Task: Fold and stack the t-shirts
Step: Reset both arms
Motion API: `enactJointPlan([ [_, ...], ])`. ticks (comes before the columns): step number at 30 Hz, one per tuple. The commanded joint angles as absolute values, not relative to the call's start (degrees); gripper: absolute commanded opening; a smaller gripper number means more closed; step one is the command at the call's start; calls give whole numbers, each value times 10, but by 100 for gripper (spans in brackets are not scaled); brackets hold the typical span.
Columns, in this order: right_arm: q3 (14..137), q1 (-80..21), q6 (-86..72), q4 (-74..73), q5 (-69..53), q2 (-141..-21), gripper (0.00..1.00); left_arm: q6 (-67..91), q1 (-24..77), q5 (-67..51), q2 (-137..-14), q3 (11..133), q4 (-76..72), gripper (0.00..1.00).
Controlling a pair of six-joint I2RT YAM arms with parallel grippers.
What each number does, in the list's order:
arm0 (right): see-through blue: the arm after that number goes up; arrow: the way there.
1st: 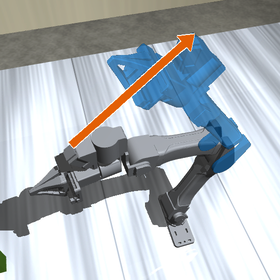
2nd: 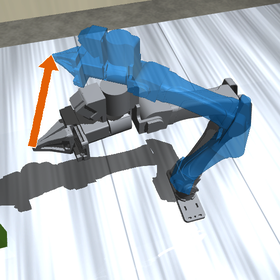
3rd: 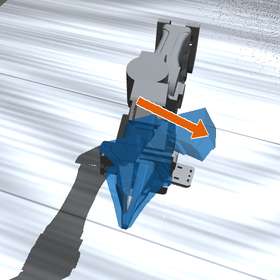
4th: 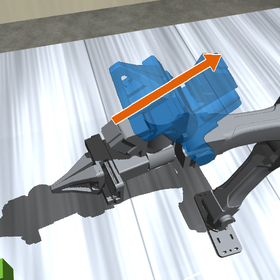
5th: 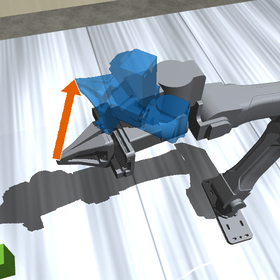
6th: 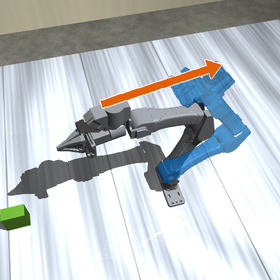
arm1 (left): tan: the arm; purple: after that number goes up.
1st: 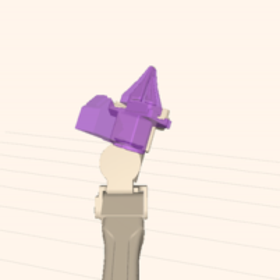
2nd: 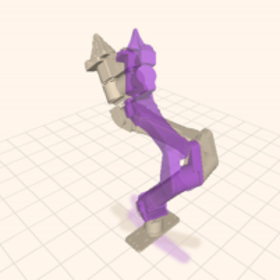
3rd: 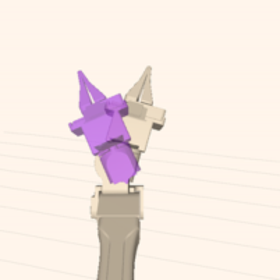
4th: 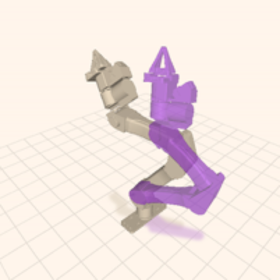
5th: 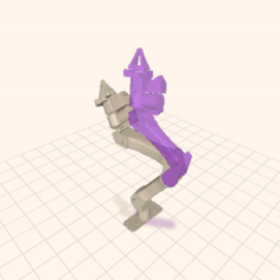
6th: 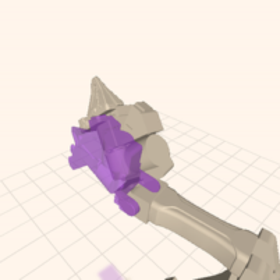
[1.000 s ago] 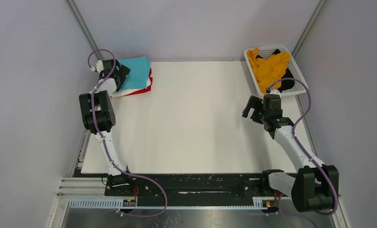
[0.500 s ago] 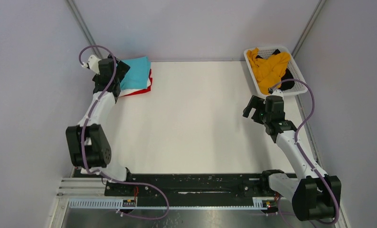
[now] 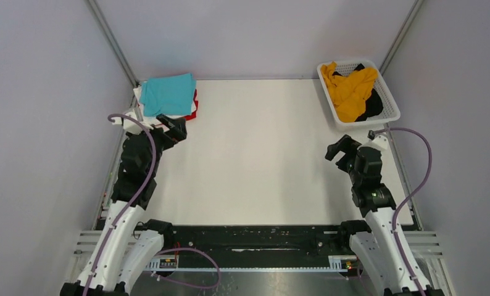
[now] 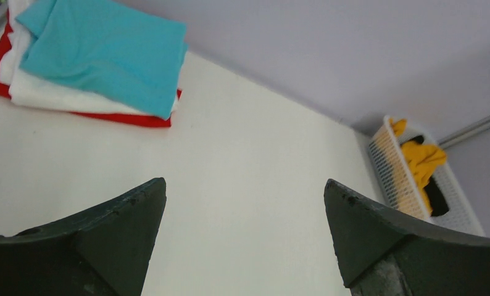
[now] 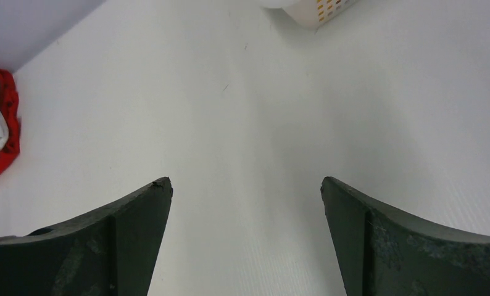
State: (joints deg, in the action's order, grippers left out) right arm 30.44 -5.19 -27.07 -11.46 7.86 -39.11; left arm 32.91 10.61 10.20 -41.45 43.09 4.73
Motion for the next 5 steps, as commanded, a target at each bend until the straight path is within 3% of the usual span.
enactJointPlan([
  [1, 274, -49, -314, -92, 147, -315, 99, 276, 108, 49, -399, 401, 148, 99],
  [5, 257, -49, -316, -96, 163, -258, 100, 280, 108, 69, -389, 392, 171, 99],
])
